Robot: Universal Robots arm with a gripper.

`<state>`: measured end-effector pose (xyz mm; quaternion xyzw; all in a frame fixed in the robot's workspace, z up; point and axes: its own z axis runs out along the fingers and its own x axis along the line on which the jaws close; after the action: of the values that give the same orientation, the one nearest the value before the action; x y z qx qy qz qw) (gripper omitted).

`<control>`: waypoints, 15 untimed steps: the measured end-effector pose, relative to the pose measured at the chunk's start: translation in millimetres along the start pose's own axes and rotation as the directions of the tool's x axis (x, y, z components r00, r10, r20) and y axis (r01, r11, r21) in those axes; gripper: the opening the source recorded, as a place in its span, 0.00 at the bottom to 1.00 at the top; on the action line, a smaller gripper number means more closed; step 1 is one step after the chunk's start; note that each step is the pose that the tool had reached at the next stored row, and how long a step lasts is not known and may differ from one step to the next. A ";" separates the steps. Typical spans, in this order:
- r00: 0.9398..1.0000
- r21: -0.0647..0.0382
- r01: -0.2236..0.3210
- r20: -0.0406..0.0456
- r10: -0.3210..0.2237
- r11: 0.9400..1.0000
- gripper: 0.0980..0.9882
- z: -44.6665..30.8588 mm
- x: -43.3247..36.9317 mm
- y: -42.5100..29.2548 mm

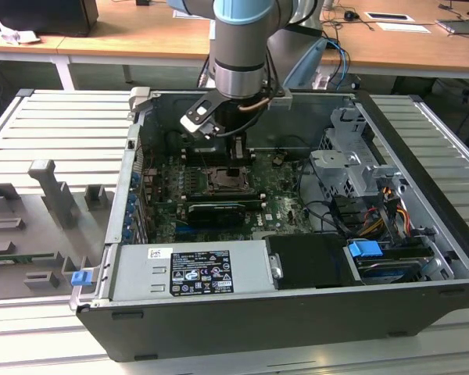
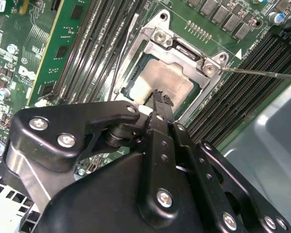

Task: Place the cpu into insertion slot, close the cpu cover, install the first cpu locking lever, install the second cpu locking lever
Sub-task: 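Close the cpu cover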

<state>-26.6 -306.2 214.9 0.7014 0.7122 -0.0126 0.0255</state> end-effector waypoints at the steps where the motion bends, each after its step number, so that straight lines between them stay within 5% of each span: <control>1: 1.000 0.000 0.000 0.000 0.000 1.000 0.01 0.0 0.0 -0.4; 15: 1.000 0.000 0.000 0.000 0.000 1.000 0.01 -0.1 0.1 -5.4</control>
<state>-31.9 -306.2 214.9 0.7014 0.7122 -0.0126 0.0255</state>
